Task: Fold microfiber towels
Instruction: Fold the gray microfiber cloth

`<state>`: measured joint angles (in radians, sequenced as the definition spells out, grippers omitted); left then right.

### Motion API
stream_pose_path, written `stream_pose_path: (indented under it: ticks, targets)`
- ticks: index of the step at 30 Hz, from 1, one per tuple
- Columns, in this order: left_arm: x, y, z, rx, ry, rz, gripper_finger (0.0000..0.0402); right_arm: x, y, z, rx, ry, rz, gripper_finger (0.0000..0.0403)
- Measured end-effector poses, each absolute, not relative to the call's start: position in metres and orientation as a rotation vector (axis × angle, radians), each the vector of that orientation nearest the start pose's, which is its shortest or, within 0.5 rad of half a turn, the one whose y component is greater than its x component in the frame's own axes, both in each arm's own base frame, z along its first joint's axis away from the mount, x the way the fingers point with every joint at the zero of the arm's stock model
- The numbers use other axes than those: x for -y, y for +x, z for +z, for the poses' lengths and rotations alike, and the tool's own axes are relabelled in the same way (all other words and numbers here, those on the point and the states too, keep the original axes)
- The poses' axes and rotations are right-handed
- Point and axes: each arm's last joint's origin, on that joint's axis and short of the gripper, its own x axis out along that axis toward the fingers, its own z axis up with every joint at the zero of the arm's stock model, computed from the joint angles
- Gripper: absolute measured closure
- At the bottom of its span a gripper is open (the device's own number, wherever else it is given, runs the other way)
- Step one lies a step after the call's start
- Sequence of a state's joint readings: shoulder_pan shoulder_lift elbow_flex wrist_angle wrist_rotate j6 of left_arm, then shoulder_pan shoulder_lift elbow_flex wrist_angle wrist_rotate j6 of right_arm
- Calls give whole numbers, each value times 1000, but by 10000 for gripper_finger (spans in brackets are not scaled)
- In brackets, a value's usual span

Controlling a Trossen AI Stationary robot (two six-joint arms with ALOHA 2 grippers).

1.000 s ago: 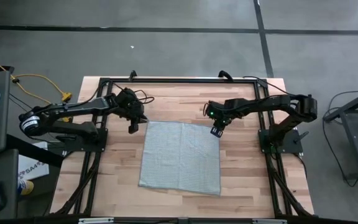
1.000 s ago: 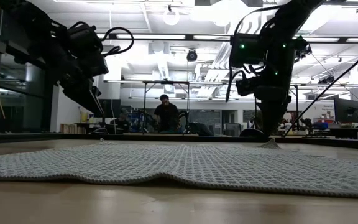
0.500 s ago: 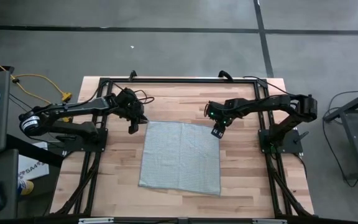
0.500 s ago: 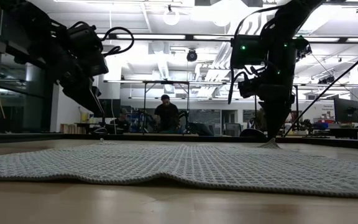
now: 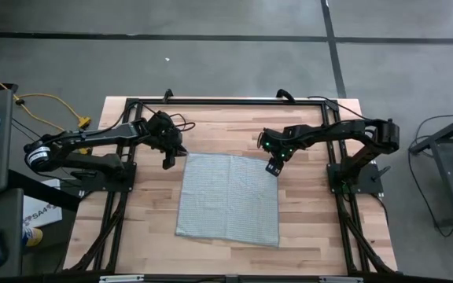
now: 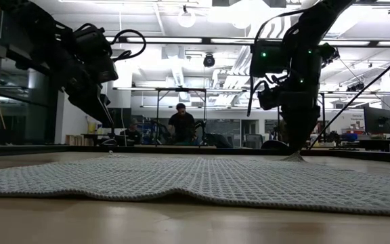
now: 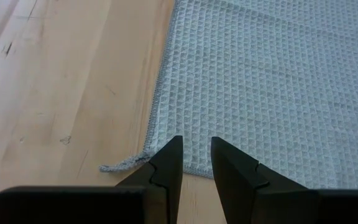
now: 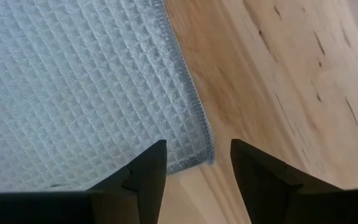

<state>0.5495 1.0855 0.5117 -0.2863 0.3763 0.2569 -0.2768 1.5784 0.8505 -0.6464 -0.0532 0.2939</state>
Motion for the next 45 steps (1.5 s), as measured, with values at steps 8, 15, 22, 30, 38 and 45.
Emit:
stream_pose_path:
  ticks: [8, 15, 22, 30, 38, 45]
  targets:
    - [-93, 174, 183, -777, -146, 52, 318, 70, 254, 154, -1326, 504, -378, 232]
    - [-93, 174, 183, -776, -155, 52, 318, 70, 254, 154, -1325, 514, -382, 233]
    - [-93, 174, 183, -776, -156, 52, 318, 70, 254, 154, -1325, 516, -379, 288]
    - [-93, 174, 183, -775, -164, 55, 318, 70, 256, 155, -1313, 524, -360, 371]
    - [-93, 174, 183, -776, -165, 55, 318, 70, 255, 154, -1314, 481, -398, 379]
    - [-93, 174, 183, -776, -166, 54, 318, 70, 255, 154, -1316, 484, -395, 328]
